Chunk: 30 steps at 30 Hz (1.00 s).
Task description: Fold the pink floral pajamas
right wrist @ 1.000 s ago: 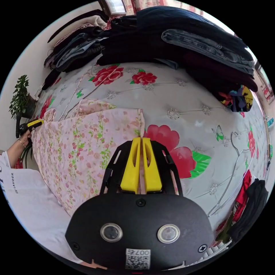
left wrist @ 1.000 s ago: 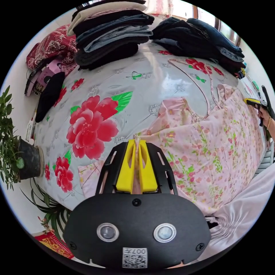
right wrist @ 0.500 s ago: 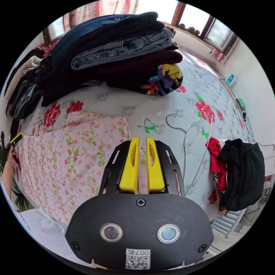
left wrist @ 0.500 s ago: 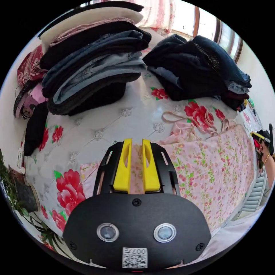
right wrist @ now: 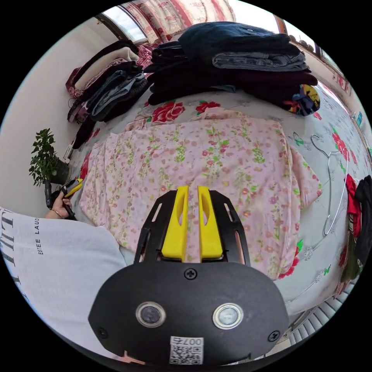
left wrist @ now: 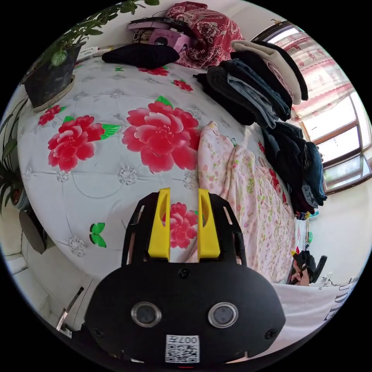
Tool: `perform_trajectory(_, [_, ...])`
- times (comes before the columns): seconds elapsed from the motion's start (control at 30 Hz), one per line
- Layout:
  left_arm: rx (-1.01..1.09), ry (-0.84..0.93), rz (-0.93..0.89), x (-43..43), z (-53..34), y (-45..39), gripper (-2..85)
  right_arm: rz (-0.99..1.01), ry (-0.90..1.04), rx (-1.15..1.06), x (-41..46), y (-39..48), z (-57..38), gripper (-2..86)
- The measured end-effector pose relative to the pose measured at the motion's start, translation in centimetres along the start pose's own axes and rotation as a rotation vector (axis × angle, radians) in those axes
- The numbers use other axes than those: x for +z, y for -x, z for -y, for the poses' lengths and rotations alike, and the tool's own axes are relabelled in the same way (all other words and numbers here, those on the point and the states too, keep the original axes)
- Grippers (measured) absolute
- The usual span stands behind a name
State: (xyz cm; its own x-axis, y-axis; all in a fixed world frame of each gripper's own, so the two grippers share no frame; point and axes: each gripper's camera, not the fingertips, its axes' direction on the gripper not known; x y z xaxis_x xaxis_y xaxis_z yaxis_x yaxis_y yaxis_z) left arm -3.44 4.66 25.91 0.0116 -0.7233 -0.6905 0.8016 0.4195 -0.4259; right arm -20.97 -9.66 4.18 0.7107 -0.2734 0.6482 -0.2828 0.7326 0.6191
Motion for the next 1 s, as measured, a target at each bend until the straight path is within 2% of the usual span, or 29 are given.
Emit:
perform_trajectory(0.03, [0.034, 0.043, -0.016, 1.1, 0.6, -0.4, 10.0, 0.035, 0.002, -0.027, 0.0, 0.9, 0.6, 2.4])
perform_trajectory(0.1, [0.085, -0.006, 0.071, 0.9, 1.1, -1.5, 4.2, 0.091, -0.002, -0.086, -0.5, 2.2, 1.3, 2.0])
perform_trajectory(0.17, [0.117, 0.005, 0.029, 1.0, 2.0, -2.3, 4.2, 0.107, -0.015, -0.137, -1.2, 3.6, 1.6, 1.7])
perform_trajectory(0.27, [0.305, 0.022, -0.076, 1.2, 2.1, -5.7, 6.0, 0.115, -0.028, -0.192, -2.3, 5.1, 1.2, 1.3])
perform_trajectory(0.33, [0.486, 0.045, -0.051, 1.2, 0.7, -8.8, 6.7, 0.121, -0.026, -0.202, -2.8, 5.6, 0.3, 1.0])
perform_trajectory(0.4, [0.517, -0.040, -0.001, -0.3, -0.4, -9.2, 5.4, 0.127, -0.020, -0.195, -3.0, 5.7, -0.5, 0.8])
perform_trajectory(0.47, [0.428, -0.126, 0.016, -2.2, -0.7, -7.2, 4.7, 0.137, -0.011, -0.183, -3.1, 5.6, -1.3, 0.6])
perform_trajectory(0.53, [0.198, -0.172, 0.055, -3.9, -0.1, -2.1, 4.9, 0.141, -0.001, -0.177, -3.1, 5.6, -2.3, 0.5])
perform_trajectory(0.7, [0.016, -0.023, -0.095, -2.6, 2.3, 5.5, 9.5, 0.169, -0.003, -0.155, -3.3, 5.2, -3.1, 0.3])
perform_trajectory(0.8, [0.034, 0.014, -0.167, -0.7, 3.4, 5.0, 9.1, 0.178, -0.007, -0.150, -3.4, 5.1, -3.0, 0.3])
perform_trajectory(0.9, [0.074, 0.047, -0.026, 0.9, 4.2, 2.6, 0.9, 0.174, -0.013, -0.159, -3.8, 5.4, -2.9, 0.2])
perform_trajectory(0.97, [0.107, 0.015, 0.073, 0.7, 4.3, 0.2, -0.2, 0.172, -0.013, -0.163, -4.1, 5.5, -3.0, 0.1])
perform_trajectory(1.0, [0.201, -0.019, 0.105, 0.3, 4.0, -2.5, -0.5, 0.169, -0.018, -0.162, -4.4, 5.4, -3.1, 0.0])
